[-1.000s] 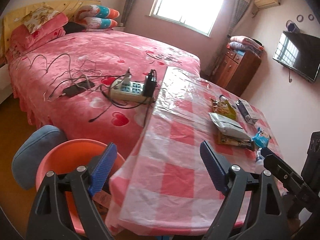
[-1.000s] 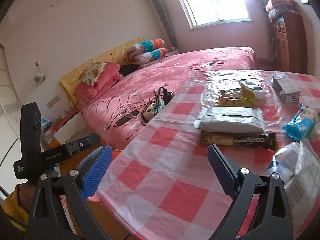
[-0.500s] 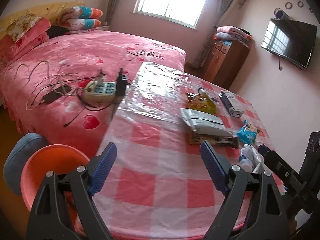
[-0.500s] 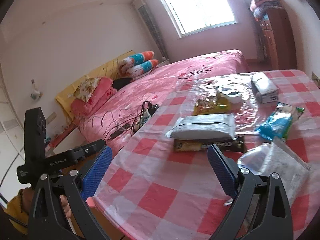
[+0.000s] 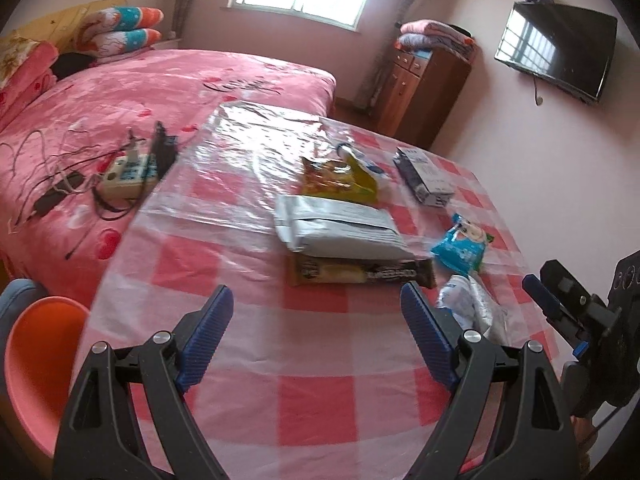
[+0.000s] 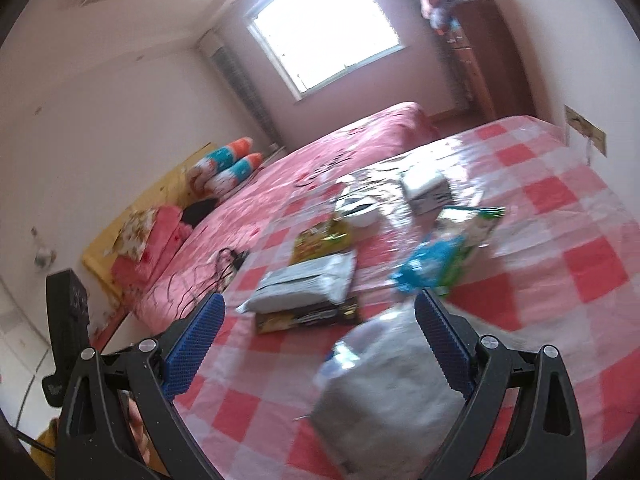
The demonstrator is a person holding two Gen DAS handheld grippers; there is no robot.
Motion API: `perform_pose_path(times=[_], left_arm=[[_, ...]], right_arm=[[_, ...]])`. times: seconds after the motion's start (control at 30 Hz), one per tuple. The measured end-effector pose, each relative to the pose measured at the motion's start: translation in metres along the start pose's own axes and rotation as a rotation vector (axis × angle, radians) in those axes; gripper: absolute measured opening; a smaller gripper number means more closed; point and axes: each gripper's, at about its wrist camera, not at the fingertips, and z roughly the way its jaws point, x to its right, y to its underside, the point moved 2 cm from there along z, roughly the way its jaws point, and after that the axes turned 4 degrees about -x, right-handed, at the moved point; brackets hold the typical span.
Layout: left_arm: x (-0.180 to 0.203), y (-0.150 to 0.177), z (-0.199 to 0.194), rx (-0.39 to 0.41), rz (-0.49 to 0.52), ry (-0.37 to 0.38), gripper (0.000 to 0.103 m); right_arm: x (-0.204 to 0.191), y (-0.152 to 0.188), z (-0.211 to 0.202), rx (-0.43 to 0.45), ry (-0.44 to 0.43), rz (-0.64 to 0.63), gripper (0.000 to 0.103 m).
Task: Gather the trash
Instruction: 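Move both grippers back toward the remaining packaging on the table, then grasp the white yogurt bottle with the left gripper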
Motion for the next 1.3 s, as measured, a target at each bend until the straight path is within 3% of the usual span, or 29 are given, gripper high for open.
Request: perform_pose_path(times=[0.27, 0.47, 0.7, 0.83, 1.03, 1.3], left_arm=[[0.03, -0.043, 0.039, -0.052, -0.016, 0.051, 0.086], [0.048, -0.085, 0.088, -0.122, 0.002, 0.046, 0.086], [0.054, -0.129, 0.133, -0.136, 0.033, -0.009, 0.086], [0.052, -0.152, 0.162, -0.156, -0.023, -0.017, 0.086], [0.058, -0.169, 0.207, -0.22, -0.084, -0.029, 0.086], [0.076, -0.174, 0.244, -0.273, -0.032, -0.141, 0.082]], right_arm=[[0.046, -0.013, -0.007, 0.024, 0.056, 0.101, 0.095], [0.067, -0.02, -0.003, 0.018, 0.077, 0.134, 0.095], [0.081, -0.021, 0.004, -0.004, 0.072, 0.161, 0.095], [0.084, -0.021, 0.008, -0.017, 0.061, 0.168, 0.095], [0.088, -0.023, 0.012, -0.016, 0.069, 0.161, 0.095], [0.096, -0.025, 0.02, -0.044, 0.055, 0.18, 0.095]])
